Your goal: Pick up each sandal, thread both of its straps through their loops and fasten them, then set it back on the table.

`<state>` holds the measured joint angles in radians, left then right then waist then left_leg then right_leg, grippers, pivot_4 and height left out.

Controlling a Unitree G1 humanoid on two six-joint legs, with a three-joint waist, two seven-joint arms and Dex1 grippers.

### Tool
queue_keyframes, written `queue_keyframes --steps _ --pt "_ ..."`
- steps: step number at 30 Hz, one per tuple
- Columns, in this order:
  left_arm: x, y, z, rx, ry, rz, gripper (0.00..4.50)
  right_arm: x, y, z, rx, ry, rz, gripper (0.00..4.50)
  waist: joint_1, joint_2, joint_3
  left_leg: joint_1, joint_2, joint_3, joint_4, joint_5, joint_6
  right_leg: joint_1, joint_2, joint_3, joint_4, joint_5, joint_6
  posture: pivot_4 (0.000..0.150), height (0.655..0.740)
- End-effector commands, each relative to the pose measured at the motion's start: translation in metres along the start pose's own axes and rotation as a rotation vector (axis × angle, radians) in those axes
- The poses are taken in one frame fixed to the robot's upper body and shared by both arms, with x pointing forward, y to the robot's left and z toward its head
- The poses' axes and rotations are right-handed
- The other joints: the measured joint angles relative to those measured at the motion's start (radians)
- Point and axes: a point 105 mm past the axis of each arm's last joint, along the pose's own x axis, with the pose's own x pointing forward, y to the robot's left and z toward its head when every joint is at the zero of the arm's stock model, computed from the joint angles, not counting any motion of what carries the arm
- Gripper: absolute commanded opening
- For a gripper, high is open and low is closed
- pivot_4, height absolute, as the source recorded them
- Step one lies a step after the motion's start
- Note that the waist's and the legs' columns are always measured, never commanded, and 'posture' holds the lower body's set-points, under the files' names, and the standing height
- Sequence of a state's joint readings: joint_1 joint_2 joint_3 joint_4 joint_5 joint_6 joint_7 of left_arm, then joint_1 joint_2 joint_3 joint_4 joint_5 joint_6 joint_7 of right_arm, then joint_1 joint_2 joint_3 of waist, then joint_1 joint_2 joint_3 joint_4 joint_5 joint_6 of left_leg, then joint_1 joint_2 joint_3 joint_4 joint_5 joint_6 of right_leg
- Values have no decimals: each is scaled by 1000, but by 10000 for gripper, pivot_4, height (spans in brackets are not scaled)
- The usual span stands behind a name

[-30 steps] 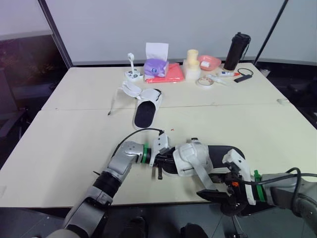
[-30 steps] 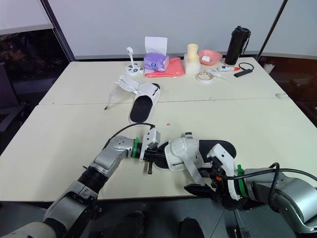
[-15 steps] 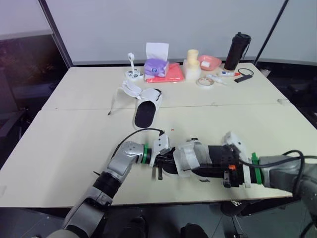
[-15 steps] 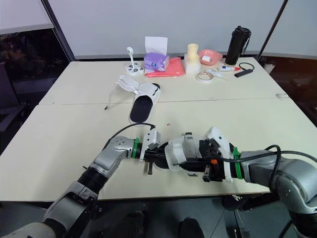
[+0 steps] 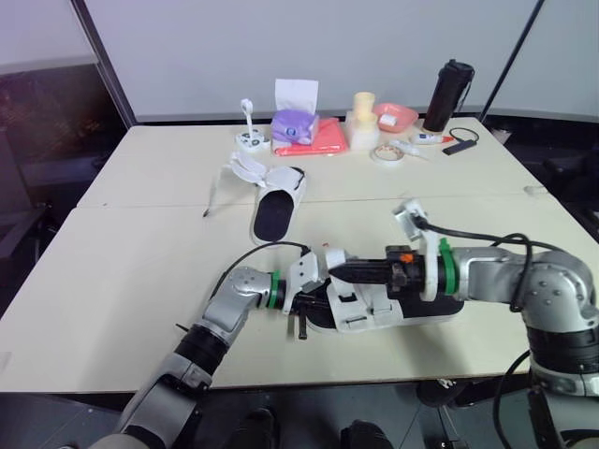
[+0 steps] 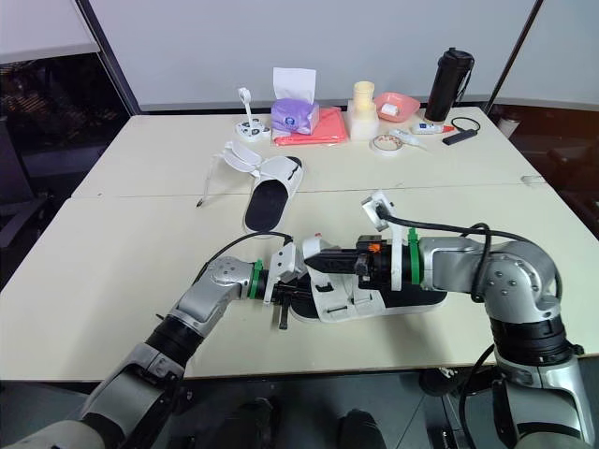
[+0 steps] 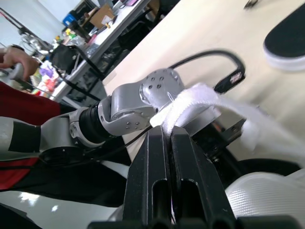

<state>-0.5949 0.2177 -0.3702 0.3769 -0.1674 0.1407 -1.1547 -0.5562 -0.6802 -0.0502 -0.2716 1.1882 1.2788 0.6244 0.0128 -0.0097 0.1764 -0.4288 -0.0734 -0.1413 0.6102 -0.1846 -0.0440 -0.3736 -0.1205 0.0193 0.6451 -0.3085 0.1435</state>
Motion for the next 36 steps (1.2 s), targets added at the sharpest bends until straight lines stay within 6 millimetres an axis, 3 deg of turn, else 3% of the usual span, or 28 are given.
queue_keyframes --steps 1,14,23,32,36 --pt "-6 1 -25 -55 88 42 0 0 1 -3 1 1 25 397 0 0 0 0 0 0 0 0 0 0 0 0 0 0 0 1500 7344" --pt "-6 -1 -25 -59 89 38 0 -4 -19 -16 32 15 2 397 -2 0 0 0 0 0 0 0 0 0 0 0 0 0 0 1500 7344" --pt "-8 -1 -25 -60 92 37 0 -9 -31 -29 -49 82 -43 397 -2 0 0 1 0 1 0 0 0 0 1 0 0 0 0 1500 7344" --pt "-6 -1 -23 -60 86 32 0 -14 -35 -22 -150 95 -72 397 -2 0 0 0 0 1 -1 0 0 0 0 0 0 0 1 1500 7344" --pt "-6 0 -23 -58 86 34 0 -13 -33 -28 -178 135 -64 397 -1 0 0 1 0 1 -1 0 0 0 0 0 0 0 1 1500 7344"
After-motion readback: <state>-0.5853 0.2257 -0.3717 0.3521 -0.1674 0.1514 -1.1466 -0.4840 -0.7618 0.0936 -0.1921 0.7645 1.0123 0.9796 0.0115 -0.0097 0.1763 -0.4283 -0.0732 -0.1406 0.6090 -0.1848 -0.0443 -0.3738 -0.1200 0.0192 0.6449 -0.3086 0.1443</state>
